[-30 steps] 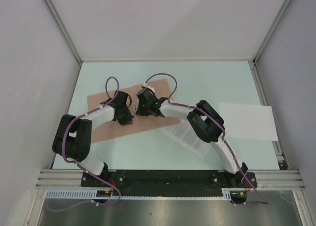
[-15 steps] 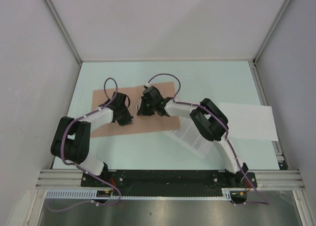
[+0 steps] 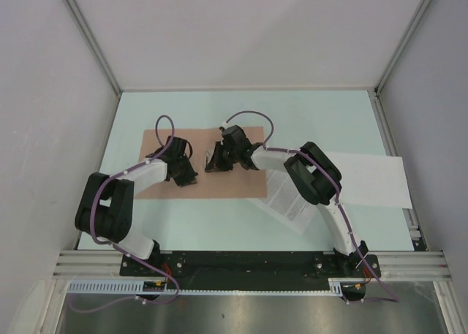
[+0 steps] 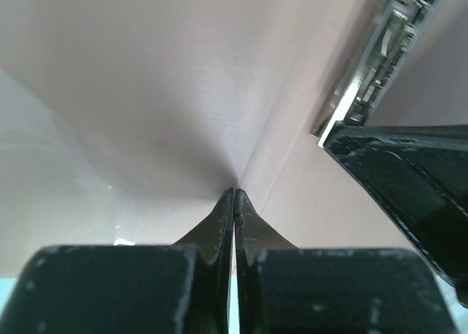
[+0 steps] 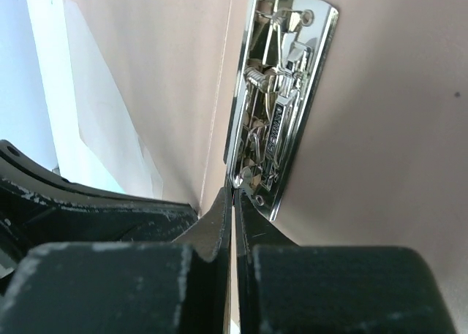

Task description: Put the files into the folder

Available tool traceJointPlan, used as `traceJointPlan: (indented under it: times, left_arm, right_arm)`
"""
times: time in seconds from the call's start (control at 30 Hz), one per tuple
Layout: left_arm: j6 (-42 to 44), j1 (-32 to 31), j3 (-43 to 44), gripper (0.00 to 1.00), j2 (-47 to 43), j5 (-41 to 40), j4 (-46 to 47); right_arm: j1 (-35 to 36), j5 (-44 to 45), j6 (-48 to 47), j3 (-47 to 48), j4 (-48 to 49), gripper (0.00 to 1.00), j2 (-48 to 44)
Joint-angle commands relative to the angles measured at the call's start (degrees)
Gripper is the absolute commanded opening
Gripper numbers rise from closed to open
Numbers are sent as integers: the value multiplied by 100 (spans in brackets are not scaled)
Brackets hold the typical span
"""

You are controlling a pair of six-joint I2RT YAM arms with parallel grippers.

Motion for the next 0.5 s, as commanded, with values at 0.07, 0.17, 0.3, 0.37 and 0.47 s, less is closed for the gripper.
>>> traceJointPlan:
  times: [0.07,0.17,0.3,0.37,0.47]
  left_arm:
    - [-348,-233,179,2,223,489,184]
    - [-620,-233,232,0,584,271,18]
    - [-796,-146,22,0,558,-212,-159]
    - [-788,-84,-93,0,462,-267,-107]
    - [-832,-75,-102,0,479,-240,-194]
  right_arm:
    - [240,452,-337,-381,-905,0,76]
    - [301,1156,-495,-355,-1457,0,59]
    - [319,2149,-417,-214,-2600,0,295]
    - [319,2344,-320,-293,-2777,0,357]
    - [310,2344,-258,-477,-2690,0,428]
